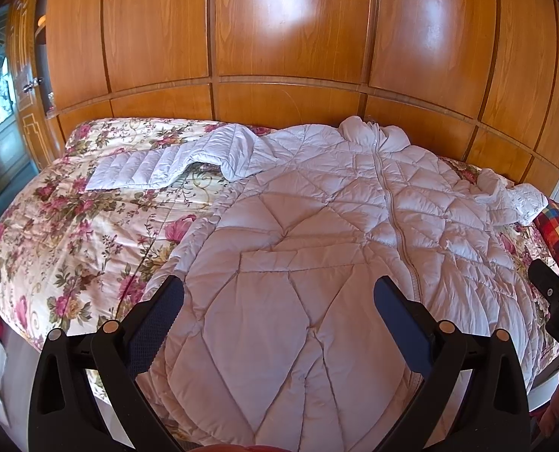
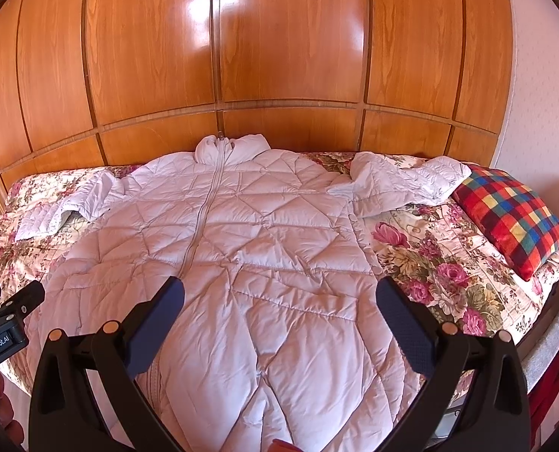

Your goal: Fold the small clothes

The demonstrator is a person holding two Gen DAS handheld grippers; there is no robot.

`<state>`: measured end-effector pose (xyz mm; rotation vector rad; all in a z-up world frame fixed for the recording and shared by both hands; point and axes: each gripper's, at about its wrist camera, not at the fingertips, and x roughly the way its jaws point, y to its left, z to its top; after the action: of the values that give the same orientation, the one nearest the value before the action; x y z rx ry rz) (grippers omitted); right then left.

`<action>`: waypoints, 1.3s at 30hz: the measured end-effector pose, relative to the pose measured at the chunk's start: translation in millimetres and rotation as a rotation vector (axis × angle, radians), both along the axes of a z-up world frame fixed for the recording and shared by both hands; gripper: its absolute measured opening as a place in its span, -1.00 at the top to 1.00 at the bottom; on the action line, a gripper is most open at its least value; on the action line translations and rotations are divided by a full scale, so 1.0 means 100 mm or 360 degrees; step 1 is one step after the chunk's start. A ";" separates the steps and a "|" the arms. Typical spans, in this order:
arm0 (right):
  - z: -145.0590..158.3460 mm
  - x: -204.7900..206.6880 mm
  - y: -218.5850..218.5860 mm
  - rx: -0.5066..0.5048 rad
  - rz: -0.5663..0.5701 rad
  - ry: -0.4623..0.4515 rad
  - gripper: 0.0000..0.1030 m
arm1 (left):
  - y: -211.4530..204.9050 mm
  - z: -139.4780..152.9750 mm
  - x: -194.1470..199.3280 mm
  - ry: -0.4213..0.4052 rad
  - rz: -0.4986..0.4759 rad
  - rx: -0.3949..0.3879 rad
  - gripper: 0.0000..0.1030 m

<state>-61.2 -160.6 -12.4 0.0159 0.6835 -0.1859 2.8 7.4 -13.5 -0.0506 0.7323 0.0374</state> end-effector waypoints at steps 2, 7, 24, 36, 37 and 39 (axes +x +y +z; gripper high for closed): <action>0.00 0.00 0.00 0.0002 0.0001 -0.0003 -0.96 | 0.00 0.00 -0.01 0.0001 0.0000 0.0002 -0.94; -0.01 0.01 0.01 0.0002 0.0000 0.0000 -0.96 | 0.01 -0.01 0.00 0.0003 0.0006 0.0004 -0.94; -0.04 0.10 -0.21 0.0293 0.0177 -0.0113 -0.97 | -0.07 -0.24 0.28 0.0173 -0.0099 -0.0035 -0.94; -0.48 0.39 -1.06 0.0484 -0.0055 0.0125 -0.96 | -0.07 -0.49 0.86 0.0128 -0.0200 -0.0014 -0.94; -0.49 0.42 -1.19 0.0541 -0.0077 0.0123 -0.96 | -0.07 -0.50 0.94 0.0110 -0.0208 0.0008 -0.94; -0.54 0.46 -1.52 0.0669 -0.0152 0.0109 -0.96 | 0.01 -0.53 1.16 0.0110 -0.0197 0.0004 -0.94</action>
<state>-14.8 -312.4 -66.7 0.4474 0.7812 -0.1322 118.8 7.9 -66.2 -0.0014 0.8030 -0.0786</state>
